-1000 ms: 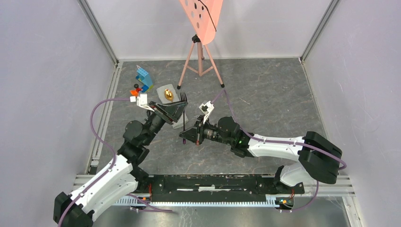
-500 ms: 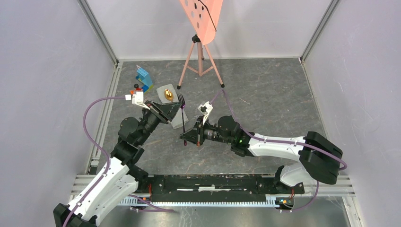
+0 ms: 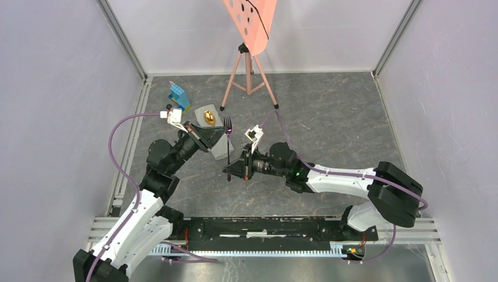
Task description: Fold the napkin into a case and place the utensils inside
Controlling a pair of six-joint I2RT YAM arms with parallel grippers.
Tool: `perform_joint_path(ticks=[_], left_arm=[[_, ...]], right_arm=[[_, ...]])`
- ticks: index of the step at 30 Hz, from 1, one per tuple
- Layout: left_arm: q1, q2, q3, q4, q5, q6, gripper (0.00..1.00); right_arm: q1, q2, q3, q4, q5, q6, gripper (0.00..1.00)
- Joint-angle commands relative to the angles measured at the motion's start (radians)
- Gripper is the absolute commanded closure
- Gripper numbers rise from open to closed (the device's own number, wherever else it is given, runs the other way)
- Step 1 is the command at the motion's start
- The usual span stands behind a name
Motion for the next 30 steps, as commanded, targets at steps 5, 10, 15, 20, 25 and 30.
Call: perform_joint_path(ticks=[5, 10, 15, 20, 25, 30], left_arm=[[0.169, 0.048, 0.041, 0.025, 0.128, 0.001, 0.98], [0.348, 0.169, 0.072, 0.158, 0.181, -0.04, 0.98], [0.472, 0.336, 0.108, 0.334, 0.194, -0.058, 0.98], [0.552, 0.553, 0.124, 0.663, 0.222, -0.014, 0.98], [0.593, 0.874, 0.191, 1.033, 0.289, -0.075, 0.98], [0.608, 1.044, 0.244, 1.129, 0.287, -0.07, 0.98]], right_arm=[[-0.064, 0.035, 0.061, 0.014, -0.041, -0.034, 0.55], [-0.136, 0.07, 0.083, 0.005, -0.038, -0.048, 0.42], [-0.184, 0.183, 0.192, -0.071, -0.015, -0.065, 0.38], [-0.198, 0.377, 0.398, -0.186, -0.045, -0.126, 0.72], [-0.2, 0.566, 0.579, -0.273, -0.051, -0.164, 0.93], [-0.211, 0.673, 0.653, -0.302, -0.052, -0.156, 1.0]])
